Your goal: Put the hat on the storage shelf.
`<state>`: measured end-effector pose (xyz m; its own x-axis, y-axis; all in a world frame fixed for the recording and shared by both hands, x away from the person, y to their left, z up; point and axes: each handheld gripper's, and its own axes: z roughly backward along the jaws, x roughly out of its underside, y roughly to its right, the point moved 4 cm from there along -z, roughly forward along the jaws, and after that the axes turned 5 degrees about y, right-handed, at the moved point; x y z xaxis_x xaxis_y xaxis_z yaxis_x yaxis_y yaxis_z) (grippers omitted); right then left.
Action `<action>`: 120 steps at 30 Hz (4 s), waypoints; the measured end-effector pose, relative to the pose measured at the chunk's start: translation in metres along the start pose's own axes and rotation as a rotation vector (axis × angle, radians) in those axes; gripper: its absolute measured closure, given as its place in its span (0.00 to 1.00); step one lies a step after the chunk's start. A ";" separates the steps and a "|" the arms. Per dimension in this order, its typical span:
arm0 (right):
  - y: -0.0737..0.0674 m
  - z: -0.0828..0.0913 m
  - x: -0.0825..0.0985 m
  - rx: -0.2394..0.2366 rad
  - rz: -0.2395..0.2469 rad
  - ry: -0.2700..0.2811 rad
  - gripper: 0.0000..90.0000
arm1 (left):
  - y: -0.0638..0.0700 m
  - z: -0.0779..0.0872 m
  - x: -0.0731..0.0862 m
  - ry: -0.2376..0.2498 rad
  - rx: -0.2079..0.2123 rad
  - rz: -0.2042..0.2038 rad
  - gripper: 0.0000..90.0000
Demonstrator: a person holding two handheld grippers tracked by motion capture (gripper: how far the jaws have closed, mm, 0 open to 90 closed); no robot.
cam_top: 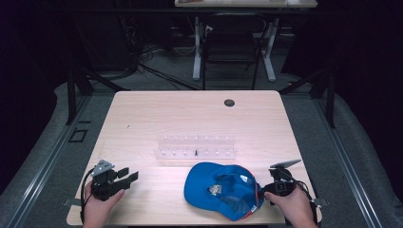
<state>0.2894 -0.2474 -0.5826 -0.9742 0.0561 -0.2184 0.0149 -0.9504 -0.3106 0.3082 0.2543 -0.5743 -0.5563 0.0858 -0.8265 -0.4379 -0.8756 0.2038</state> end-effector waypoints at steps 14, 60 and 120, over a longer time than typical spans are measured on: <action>-0.020 -0.008 -0.002 0.119 0.139 0.007 0.89 | -0.001 0.000 0.000 0.010 -0.006 -0.002 0.56; -0.011 0.061 -0.043 -0.303 -0.016 0.014 1.00 | -0.002 0.002 0.003 0.005 -0.010 0.002 0.56; -0.073 0.160 -0.075 -0.867 -0.080 0.171 1.00 | 0.007 0.001 0.001 0.021 0.003 -0.023 0.57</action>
<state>0.3257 -0.2314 -0.3956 -0.9338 0.2233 -0.2796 0.1810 -0.3793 -0.9074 0.3038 0.2492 -0.5734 -0.5312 0.0959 -0.8418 -0.4527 -0.8720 0.1863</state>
